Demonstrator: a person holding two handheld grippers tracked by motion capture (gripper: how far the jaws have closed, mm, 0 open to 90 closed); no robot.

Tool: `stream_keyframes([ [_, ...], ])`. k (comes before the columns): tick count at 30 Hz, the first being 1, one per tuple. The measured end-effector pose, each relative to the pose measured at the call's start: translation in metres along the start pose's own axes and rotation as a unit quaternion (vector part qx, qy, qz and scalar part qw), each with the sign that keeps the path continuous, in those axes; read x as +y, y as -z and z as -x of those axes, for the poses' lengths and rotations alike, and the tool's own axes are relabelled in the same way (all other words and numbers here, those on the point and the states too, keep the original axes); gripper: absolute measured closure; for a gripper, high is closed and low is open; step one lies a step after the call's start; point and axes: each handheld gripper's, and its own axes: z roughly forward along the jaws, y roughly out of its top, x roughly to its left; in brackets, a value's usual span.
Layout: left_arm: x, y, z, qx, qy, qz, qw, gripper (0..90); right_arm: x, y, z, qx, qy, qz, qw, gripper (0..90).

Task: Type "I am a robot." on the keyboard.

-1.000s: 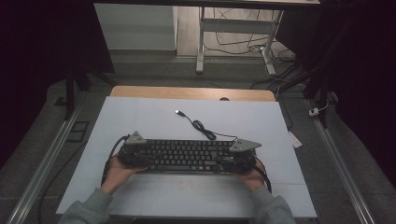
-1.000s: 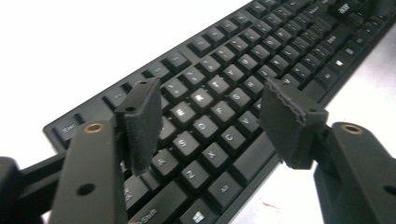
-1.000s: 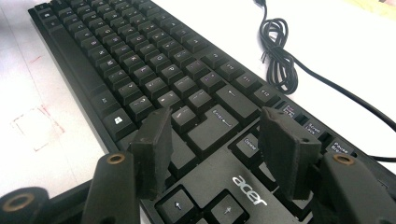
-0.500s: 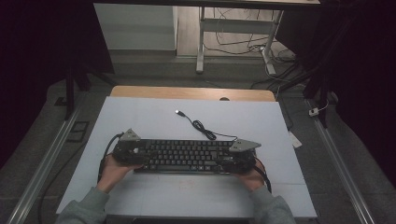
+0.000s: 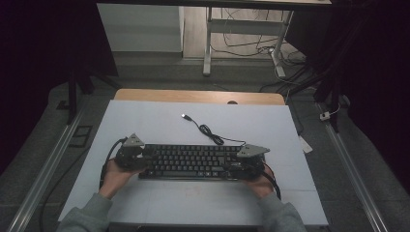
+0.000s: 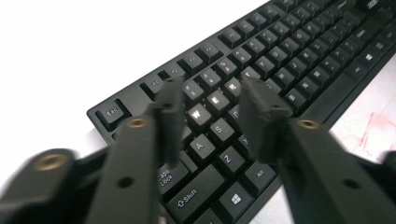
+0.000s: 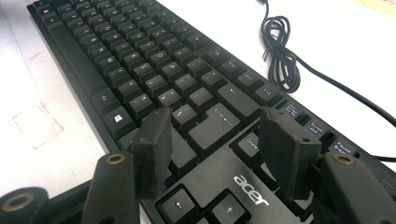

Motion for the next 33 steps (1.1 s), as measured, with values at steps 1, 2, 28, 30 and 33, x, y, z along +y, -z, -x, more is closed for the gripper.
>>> stream_keyframes([
  [1, 0.0, -0.001, 0.0, -0.001, -0.002, -0.003, 1.0, 69.7, 0.0, 0.0, 0.0, 0.0, 0.001, -0.001, 1.0, 44.8],
  [2, -0.001, -0.001, 0.0, -0.002, -0.004, -0.005, 1.0, 73.8, 0.0, 0.0, 0.0, 0.0, 0.0, 0.0, 1.0, 44.8],
  [28, -0.007, -0.021, 0.0, 0.009, -0.024, -0.054, 0.9982, 88.7, 0.0, -0.001, 0.0, 0.0, 0.001, -0.004, 1.0, 44.7],
  [30, -0.007, -0.022, 0.0, 0.01, -0.025, -0.056, 0.9981, 88.8, 0.0, -0.001, 0.0, 0.0, 0.001, -0.004, 1.0, 44.6],
  [33, -0.007, -0.024, 0.0, 0.009, -0.026, -0.058, 0.9979, 88.7, 0.0, -0.001, 0.0, 0.0, 0.001, -0.004, 1.0, 44.6],
])
